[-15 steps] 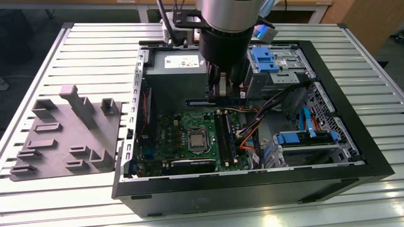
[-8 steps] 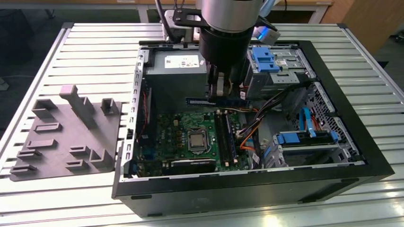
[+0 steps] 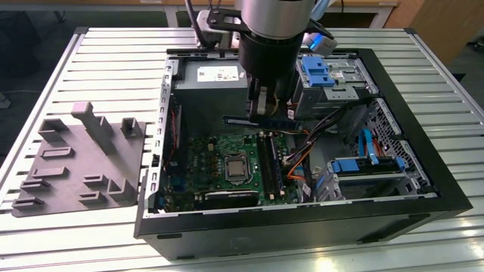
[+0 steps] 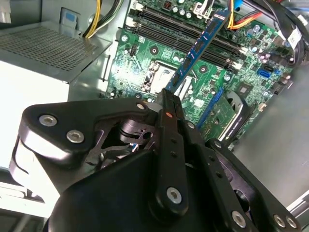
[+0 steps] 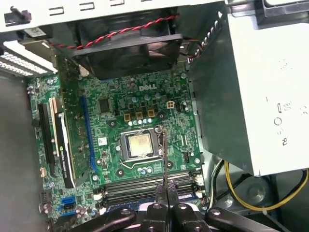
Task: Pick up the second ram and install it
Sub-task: 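Insert the second ram into the second slot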
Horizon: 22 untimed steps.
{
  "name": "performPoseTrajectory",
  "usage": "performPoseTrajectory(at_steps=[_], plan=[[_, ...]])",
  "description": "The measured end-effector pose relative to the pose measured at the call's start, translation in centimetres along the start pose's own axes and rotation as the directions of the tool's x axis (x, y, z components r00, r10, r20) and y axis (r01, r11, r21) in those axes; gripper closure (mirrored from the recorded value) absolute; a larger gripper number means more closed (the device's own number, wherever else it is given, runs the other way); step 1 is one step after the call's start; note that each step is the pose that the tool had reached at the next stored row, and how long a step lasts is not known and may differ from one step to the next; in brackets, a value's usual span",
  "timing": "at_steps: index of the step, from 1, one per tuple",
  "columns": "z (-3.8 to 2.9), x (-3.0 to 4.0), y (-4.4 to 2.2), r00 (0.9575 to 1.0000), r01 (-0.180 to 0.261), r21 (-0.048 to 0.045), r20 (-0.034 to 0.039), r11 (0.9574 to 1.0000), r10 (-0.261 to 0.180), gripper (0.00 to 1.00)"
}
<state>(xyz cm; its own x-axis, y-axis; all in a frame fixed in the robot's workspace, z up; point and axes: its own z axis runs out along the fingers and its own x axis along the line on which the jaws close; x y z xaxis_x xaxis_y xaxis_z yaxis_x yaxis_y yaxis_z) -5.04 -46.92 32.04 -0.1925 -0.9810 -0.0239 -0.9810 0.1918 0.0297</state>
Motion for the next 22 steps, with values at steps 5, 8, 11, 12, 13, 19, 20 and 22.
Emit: performPoseTrajectory(at_steps=[5, 8, 11, 12, 13, 19, 20, 22], plan=[[0.0, 0.0, 0.0, 0.9995, -0.032, 0.0008, 0.001, 0.9995, 0.032, 0.88], [0.0, 0.0, 0.0, 0.9986, -0.052, 0.0012, 0.0015, 0.9986, 0.052, 0.88], [0.0, 0.0, 0.0, 0.9979, -0.065, 0.0015, 0.002, 0.9979, 0.065, 0.88], [0.0, 0.0, 0.0, 0.9976, -0.069, 0.0016, 0.0021, 0.9976, 0.069, 0.88], [0.0, 0.0, 0.0, 0.9973, -0.074, 0.0017, 0.0022, 0.9973, 0.074, 0.88], [0.0, 0.0, 0.0, 0.9953, -0.097, 0.0022, 0.003, 0.9953, 0.097, 0.88], [0.0, 0.0, 0.0, 0.9949, -0.101, 0.0023, 0.0031, 0.9949, 0.101, 0.88], [0.0, 0.0, 0.0, 0.994, -0.109, 0.0025, 0.0034, 0.994, 0.109, 0.88]])
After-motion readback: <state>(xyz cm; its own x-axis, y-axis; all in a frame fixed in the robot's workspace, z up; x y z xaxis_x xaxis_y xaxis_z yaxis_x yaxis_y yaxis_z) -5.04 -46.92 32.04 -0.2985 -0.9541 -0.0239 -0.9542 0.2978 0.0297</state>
